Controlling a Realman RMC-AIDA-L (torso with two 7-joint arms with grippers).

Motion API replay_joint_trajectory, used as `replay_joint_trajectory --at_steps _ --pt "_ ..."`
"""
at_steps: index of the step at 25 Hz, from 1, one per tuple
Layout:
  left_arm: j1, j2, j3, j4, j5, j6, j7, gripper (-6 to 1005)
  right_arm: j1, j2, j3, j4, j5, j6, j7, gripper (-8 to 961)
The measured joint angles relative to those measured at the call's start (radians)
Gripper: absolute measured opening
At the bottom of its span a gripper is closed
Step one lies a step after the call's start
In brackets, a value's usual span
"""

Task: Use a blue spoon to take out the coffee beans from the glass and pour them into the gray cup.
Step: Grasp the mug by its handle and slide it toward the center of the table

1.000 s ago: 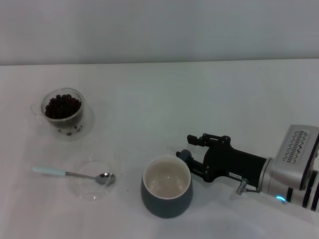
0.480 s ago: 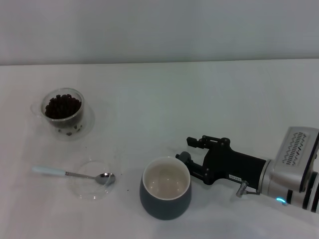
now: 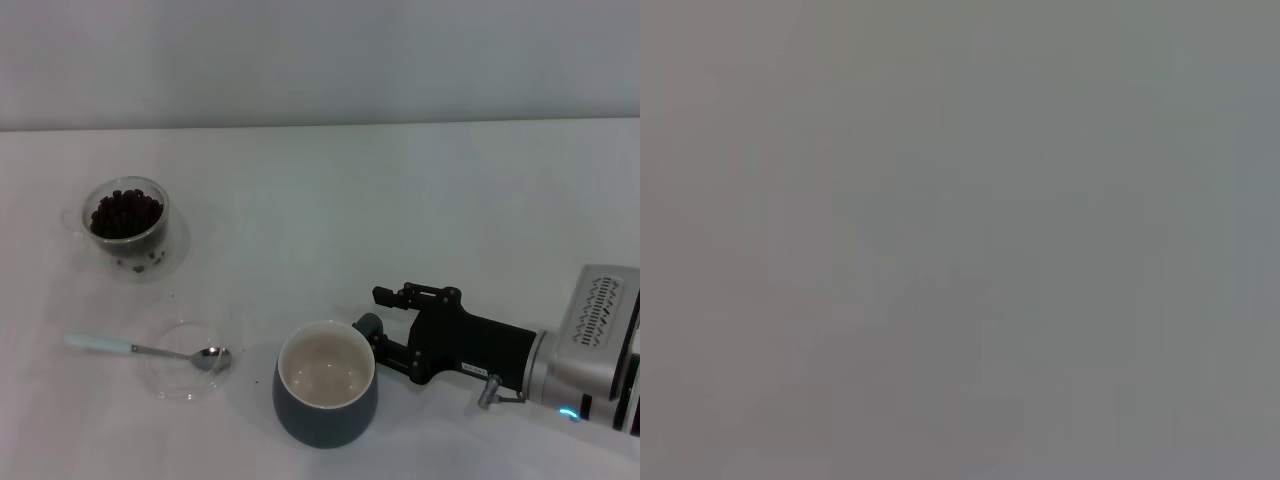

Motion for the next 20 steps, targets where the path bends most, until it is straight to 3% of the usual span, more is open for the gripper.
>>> replay_joint_trajectory --at_steps 13,20 --pt "0.0 0.001 0.002 0.001 0.001 -0.001 0.006 889 -0.036 -0.006 0.01 0.012 0.003 -0.045 -0.007 546" --pt "0.0 0.001 0.002 0.002 0.001 -0.004 0.008 889 -0.072 -0.02 0.012 0.015 0.005 -0.099 -0.021 546"
